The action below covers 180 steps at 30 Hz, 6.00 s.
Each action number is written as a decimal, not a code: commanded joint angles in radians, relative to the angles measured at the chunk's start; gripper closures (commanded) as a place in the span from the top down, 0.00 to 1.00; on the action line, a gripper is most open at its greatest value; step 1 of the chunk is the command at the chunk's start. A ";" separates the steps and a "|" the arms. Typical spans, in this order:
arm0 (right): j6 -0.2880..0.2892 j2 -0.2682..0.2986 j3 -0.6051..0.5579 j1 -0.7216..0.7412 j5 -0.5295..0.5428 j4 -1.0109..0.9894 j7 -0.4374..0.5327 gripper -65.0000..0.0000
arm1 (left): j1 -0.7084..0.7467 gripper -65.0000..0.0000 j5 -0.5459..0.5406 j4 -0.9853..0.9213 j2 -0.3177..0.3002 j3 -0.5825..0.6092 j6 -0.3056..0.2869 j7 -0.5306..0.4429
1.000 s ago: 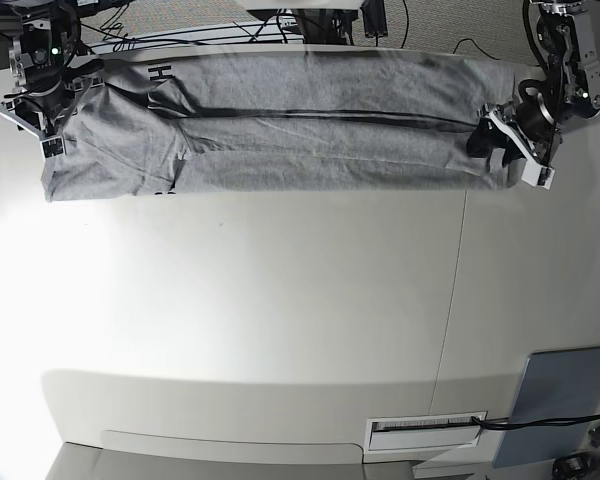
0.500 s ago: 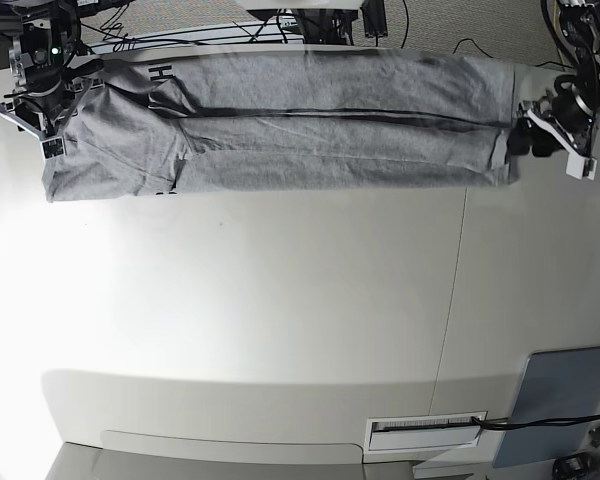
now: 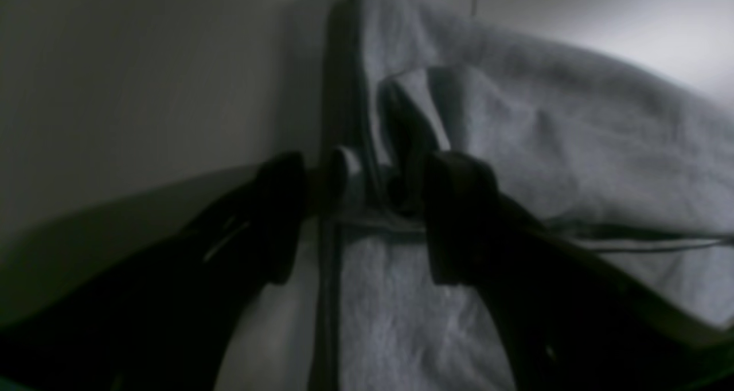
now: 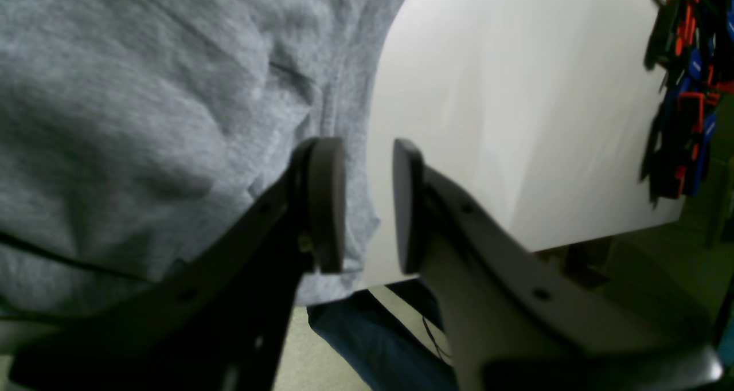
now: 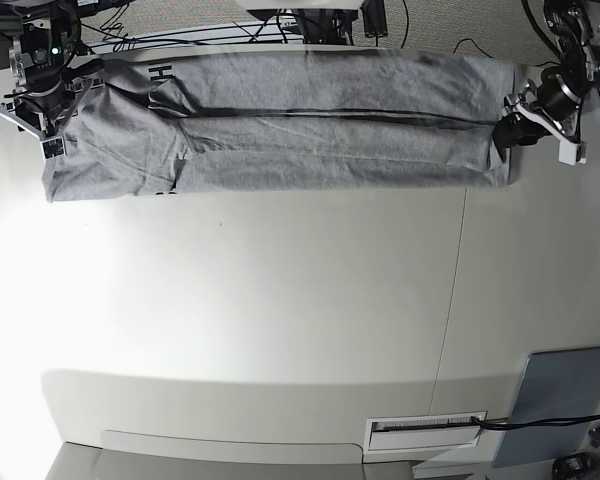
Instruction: Fold the T-shirt properly
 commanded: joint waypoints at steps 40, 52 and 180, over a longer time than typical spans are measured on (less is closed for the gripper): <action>-0.012 0.016 0.010 0.125 -0.012 0.015 0.054 0.23 | 0.072 0.00 -0.082 0.455 0.058 -0.002 0.006 0.162; -0.012 0.016 0.010 0.158 -0.012 0.015 0.050 0.23 | 0.125 0.00 -0.011 0.677 0.217 0.397 0.110 0.138; 0.532 -0.163 0.274 0.319 0.825 -0.523 -0.190 0.00 | -0.043 0.55 0.320 0.631 0.283 0.763 0.080 0.124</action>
